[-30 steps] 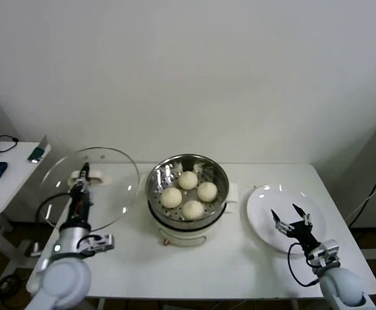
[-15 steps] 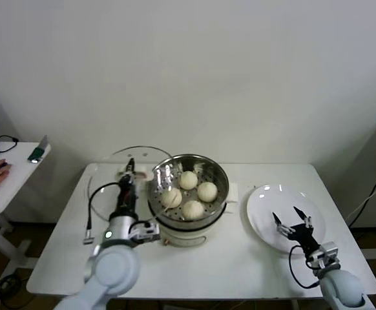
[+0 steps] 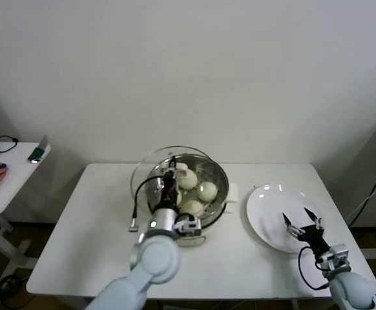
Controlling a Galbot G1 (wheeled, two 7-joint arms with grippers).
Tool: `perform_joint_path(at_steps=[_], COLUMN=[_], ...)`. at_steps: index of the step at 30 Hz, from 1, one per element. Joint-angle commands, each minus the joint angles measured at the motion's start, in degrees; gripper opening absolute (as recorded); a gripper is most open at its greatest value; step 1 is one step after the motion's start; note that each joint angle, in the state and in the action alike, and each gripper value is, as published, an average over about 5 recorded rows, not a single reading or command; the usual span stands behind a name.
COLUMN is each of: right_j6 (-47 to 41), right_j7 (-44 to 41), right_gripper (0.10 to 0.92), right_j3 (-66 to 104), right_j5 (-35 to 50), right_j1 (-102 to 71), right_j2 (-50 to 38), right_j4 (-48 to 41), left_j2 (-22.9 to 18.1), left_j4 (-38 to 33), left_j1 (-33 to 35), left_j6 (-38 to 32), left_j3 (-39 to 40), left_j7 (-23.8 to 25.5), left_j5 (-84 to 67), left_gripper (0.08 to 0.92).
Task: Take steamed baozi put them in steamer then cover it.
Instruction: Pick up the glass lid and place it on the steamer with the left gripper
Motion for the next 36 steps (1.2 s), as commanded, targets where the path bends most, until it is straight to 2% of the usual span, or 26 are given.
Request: perform_joint_path(at_steps=[1,19,36], right_j6=[0.32,1.0,1.34], right_j7=[-0.13,-0.35,-0.74], right_gripper=[0.823,0.823,0.823], right_j3=[1.4,0.88,1.07], right_j5=[-0.06,0.09,-0.37], right_j1=[-0.12,1.35,1.09], right_j2=[0.01,-0.32,-0.06], right_j4=[-0.29,0.09,-0.23], left_j2=[-5.24,-7.33,-6.75], left_j4=[6.63,11.81,13.11], left_j1=[-2.87,-2.87,-3.52], left_j6=[2.8,2.8,2.8], left_j3=[3.78,1.8,2.24], left_j7=[1.17,-1.65,-2.2], left_j5=[1.07,-1.13,-0.96], left_gripper=[0.147,0.147,0.147])
